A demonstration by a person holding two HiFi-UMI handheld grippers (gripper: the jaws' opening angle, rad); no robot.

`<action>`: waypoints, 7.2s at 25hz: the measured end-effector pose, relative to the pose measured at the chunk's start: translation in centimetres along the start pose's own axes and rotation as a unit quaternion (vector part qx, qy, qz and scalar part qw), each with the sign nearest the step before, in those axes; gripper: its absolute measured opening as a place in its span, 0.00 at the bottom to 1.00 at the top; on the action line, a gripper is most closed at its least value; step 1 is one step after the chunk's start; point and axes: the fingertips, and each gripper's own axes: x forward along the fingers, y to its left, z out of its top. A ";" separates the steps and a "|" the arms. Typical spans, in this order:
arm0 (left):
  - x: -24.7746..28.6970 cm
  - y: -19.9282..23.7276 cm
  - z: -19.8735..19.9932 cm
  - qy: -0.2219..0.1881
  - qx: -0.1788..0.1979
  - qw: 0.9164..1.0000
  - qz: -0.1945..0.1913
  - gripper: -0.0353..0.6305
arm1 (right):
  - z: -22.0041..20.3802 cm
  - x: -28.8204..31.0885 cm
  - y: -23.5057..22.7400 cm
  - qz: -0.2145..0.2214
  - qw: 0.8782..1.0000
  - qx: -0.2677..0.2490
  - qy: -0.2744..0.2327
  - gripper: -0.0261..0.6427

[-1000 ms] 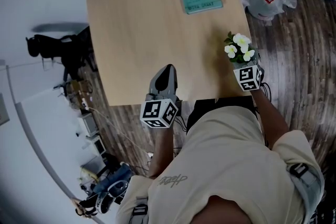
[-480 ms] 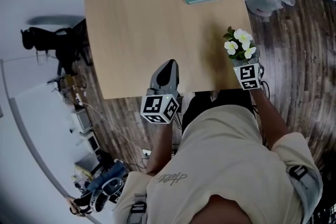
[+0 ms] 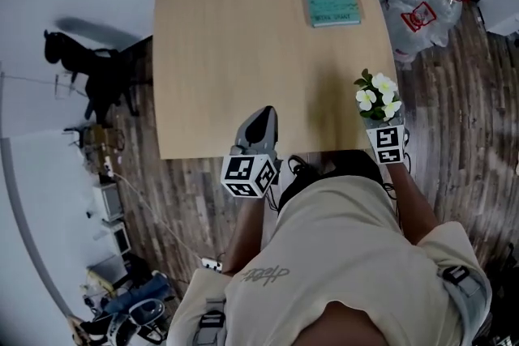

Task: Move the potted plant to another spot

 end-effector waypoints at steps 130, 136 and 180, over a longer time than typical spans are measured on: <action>-14.0 45.1 -0.9 0.030 0.025 0.998 -0.041 0.08 | 18.7 13.8 34.9 -0.071 0.997 0.038 -0.018 0.56; -14.5 46.9 -0.2 0.024 0.004 1.000 -0.014 0.08 | 20.2 16.0 37.2 -0.014 1.000 0.012 -0.010 0.56; -18.6 55.7 -7.5 0.065 -0.153 0.970 0.177 0.08 | 20.3 38.1 59.3 0.325 0.935 -0.139 0.033 0.56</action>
